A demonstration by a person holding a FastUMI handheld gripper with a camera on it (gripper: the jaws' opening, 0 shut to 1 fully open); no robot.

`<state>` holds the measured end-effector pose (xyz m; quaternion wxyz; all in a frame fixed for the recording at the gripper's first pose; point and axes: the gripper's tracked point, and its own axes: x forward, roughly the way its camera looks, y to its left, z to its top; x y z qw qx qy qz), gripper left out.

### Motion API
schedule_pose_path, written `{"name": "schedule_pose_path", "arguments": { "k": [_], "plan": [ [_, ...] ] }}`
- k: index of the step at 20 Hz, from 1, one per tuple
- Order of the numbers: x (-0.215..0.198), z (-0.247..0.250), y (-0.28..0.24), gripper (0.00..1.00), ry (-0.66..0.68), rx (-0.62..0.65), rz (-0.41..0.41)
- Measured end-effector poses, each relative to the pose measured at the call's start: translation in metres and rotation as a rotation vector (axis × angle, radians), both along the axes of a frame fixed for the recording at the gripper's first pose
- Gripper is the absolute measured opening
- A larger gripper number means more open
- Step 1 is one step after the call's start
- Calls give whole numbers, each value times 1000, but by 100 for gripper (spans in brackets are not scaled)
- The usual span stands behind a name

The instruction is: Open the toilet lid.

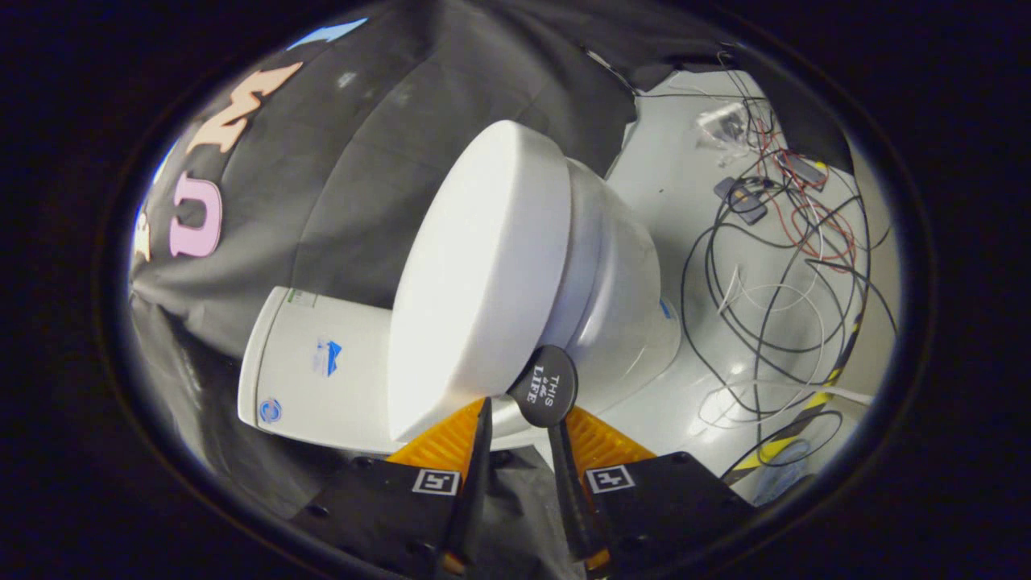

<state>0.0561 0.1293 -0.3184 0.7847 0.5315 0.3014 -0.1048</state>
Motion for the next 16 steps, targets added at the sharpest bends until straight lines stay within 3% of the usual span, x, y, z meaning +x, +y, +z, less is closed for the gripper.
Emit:
{"name": "schedule_pose_path", "arguments": {
  "k": [2, 3, 4, 9, 16],
  "plan": [
    [-13, 16, -26, 19, 18, 32, -21],
    [16, -18, -3, 11, 9, 24, -34],
    [9, -15, -4, 3, 14, 33, -32],
    [2, -4, -10, 3, 61, -15, -44],
    [8, 50, -10, 1, -42, -64, -71]
  ]
}}
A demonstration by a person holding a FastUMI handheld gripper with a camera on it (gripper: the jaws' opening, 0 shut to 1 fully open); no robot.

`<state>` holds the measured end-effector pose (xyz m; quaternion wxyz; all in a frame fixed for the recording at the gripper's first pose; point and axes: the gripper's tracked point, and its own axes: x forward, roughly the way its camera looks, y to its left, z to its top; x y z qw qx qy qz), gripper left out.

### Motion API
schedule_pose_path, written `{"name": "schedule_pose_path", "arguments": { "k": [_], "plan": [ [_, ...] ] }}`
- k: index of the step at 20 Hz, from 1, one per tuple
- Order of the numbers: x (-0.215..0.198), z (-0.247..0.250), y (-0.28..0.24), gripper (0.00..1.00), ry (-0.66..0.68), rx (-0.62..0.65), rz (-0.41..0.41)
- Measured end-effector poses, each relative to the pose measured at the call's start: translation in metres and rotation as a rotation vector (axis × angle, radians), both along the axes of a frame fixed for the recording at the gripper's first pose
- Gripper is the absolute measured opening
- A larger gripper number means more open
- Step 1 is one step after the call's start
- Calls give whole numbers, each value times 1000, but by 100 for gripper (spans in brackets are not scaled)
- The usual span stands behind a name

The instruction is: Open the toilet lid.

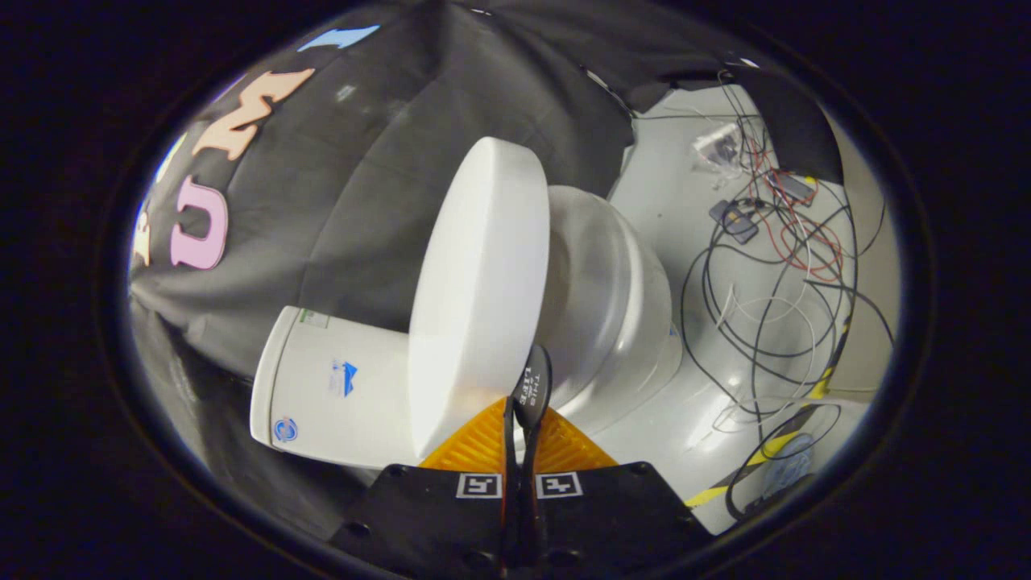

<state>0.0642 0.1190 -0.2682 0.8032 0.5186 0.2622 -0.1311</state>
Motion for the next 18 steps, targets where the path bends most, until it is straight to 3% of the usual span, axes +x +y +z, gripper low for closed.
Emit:
{"name": "schedule_pose_path", "arguments": {
  "k": [8, 11, 14, 18],
  "plan": [
    [13, 66, 13, 1, -92, -142, 34],
    [11, 73, 15, 1, -61, -233, 50],
    [21, 91, 26, 1, -94, -198, 30],
    [19, 99, 31, 1, -69, -242, 46]
  ]
}}
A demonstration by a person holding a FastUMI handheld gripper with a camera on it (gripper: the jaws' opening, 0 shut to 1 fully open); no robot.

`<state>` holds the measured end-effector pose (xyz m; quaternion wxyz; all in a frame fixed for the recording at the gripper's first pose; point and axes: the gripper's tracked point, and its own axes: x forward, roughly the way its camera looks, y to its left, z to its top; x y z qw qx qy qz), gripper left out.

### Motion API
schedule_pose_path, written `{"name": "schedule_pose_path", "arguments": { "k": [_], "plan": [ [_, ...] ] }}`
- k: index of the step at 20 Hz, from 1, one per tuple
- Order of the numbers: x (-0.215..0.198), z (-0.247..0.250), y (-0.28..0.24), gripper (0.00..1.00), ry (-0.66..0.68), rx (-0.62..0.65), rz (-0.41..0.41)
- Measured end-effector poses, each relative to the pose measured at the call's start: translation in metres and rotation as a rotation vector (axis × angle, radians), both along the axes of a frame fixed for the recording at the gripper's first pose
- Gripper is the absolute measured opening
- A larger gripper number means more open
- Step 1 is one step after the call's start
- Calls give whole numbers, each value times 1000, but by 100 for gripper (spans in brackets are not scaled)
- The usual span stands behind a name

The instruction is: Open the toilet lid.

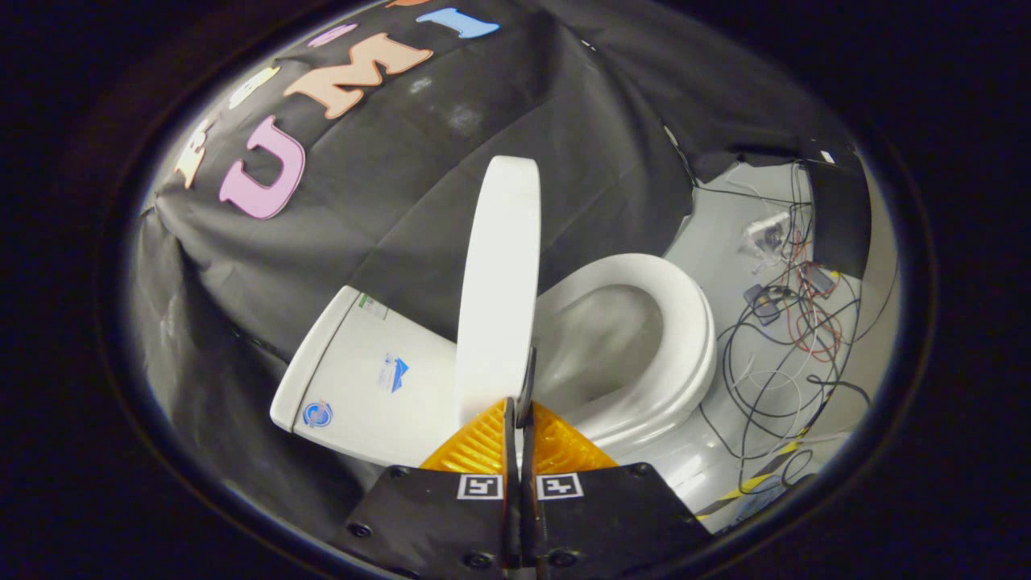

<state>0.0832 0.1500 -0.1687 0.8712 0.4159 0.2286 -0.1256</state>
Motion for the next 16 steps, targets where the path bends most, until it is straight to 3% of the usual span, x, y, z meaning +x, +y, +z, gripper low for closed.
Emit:
{"name": "schedule_pose_path", "arguments": {
  "k": [16],
  "plan": [
    [18, 48, 32, 1, 8, -137, 62]
  ]
}}
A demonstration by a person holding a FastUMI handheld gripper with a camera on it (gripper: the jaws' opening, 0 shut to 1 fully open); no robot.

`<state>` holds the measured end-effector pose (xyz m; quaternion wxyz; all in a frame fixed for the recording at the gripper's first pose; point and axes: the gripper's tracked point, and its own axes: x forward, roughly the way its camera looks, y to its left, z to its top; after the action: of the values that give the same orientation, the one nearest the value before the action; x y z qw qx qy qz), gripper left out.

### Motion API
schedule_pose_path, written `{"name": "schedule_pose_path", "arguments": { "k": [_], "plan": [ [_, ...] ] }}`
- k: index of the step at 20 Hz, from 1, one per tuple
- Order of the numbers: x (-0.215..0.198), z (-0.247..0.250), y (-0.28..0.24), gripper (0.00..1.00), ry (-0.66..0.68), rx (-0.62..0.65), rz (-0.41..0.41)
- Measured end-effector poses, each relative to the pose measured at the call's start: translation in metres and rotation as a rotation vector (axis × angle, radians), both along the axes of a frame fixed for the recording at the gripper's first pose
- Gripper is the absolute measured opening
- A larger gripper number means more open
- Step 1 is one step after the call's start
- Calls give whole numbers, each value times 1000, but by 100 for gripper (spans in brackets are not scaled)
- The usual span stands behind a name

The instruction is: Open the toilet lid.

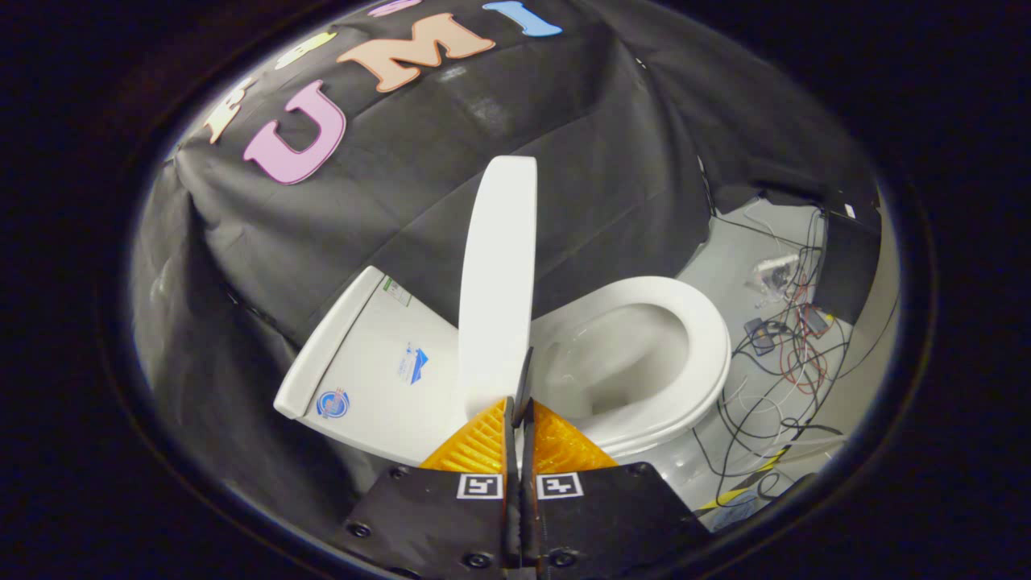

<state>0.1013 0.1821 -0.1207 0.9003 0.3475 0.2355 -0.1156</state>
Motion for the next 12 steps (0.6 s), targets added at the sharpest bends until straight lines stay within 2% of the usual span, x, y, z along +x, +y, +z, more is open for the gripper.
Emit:
{"name": "schedule_pose_path", "arguments": {
  "k": [12],
  "plan": [
    [17, 31, 34, 3, -17, -95, 52]
  ]
}}
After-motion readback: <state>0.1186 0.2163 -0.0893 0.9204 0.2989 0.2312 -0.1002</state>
